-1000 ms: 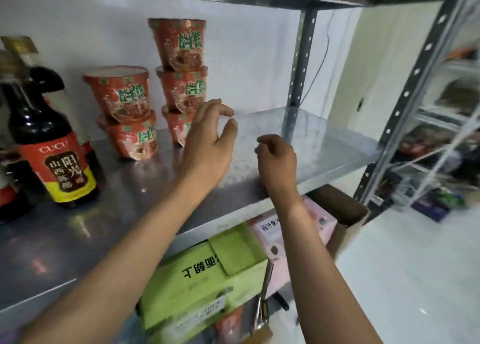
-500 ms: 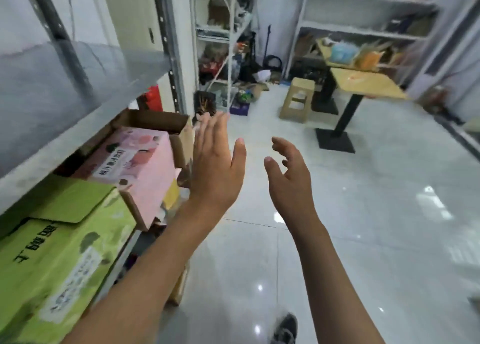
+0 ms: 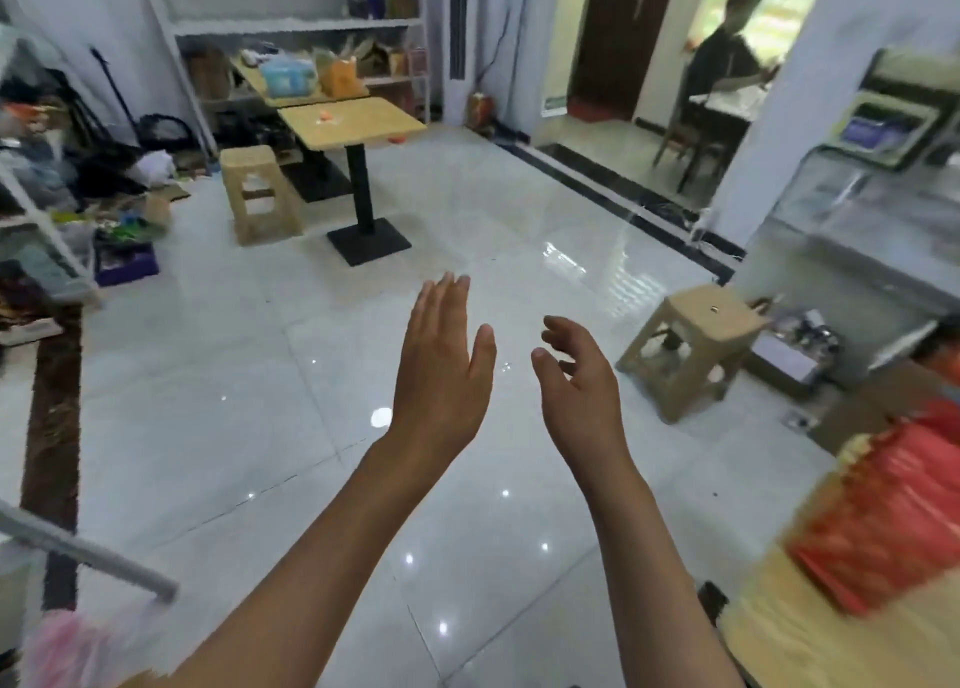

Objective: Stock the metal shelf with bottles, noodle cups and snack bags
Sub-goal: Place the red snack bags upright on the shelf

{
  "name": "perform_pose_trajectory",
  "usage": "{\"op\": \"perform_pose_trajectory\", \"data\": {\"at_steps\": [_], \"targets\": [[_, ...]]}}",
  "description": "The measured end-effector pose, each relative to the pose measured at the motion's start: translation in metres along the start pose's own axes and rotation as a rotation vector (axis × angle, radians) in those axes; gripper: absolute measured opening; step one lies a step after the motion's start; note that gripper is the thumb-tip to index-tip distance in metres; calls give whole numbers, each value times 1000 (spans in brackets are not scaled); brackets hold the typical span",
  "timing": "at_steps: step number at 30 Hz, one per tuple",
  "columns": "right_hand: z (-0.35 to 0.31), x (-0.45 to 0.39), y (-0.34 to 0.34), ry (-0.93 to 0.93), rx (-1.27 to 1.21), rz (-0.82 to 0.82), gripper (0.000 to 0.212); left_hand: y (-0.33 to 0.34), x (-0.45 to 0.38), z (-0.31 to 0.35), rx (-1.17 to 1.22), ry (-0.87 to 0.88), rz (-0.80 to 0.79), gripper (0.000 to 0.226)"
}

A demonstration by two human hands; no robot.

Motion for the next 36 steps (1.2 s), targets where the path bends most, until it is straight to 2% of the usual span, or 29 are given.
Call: {"op": "perform_pose_trajectory", "data": {"at_steps": [9, 12, 16, 20, 25, 31, 33, 36], "targets": [[130, 25, -262, 292, -23, 529, 25, 202, 47, 175, 162, 299, -464, 54], [162, 39, -327, 367, -65, 683, 25, 253, 65, 217, 209, 352, -580, 53], [203, 53, -392, 451, -63, 888, 19, 316, 88, 257, 275, 339, -718, 50], [261, 65, -432, 626, -70, 1029, 17, 371, 105, 274, 278, 280, -836, 48], [328, 69, -439, 855, -196, 1002, 39, 411, 117, 278, 243, 215, -928, 46], [364, 62, -445, 890, -248, 957, 57, 432, 123, 273, 185, 178, -999, 49], [373, 61, -449, 900, -299, 957, 56, 439, 126, 271, 156, 183, -1031, 50], [383, 66, -453, 898, -425, 1006, 37, 445, 130, 268, 123, 183, -1054, 52]]}}
Point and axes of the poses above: each hand's wrist, its own x-axis away from the middle knuckle, its own y-axis out of the palm, z = x × y, the point moved 5 cm from there along -x, towards the middle knuckle, and after that the axes turned 6 degrees about -x, right-handed, at the moved point
